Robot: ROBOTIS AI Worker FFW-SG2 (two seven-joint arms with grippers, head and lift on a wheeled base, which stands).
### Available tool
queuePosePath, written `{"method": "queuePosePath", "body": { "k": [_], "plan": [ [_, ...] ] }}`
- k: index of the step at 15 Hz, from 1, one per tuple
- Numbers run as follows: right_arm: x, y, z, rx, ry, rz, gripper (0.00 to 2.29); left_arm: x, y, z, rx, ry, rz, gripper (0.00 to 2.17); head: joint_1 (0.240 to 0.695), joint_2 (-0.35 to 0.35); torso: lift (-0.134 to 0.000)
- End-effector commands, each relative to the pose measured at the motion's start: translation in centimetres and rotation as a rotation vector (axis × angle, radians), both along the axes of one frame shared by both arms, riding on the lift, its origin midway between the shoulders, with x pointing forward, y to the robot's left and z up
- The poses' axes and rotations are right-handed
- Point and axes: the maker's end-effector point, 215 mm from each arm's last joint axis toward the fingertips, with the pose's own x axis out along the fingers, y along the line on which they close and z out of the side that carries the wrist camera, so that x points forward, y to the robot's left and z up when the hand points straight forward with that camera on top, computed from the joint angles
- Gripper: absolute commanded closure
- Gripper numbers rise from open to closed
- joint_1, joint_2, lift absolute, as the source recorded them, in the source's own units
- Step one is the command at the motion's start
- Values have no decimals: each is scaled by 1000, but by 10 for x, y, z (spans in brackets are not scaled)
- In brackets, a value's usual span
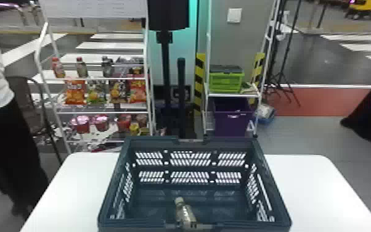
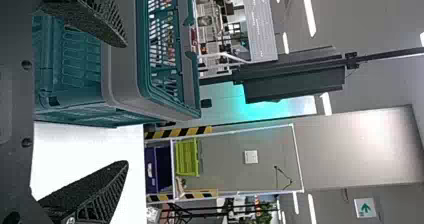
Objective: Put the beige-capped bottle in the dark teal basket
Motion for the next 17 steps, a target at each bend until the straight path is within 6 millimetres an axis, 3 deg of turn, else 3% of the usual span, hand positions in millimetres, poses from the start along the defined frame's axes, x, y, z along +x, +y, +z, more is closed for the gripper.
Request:
{"method": "queuePosePath", "body": {
  "k": [1, 17],
  "plan": [
    [-5, 0, -8, 4, 13, -3, 46, 0, -1, 0, 1, 1, -2, 151, 499, 0, 0],
    [-18, -10, -14, -6, 5, 3, 49, -7, -6, 1, 0, 0, -6, 151, 499, 0, 0]
  ]
}}
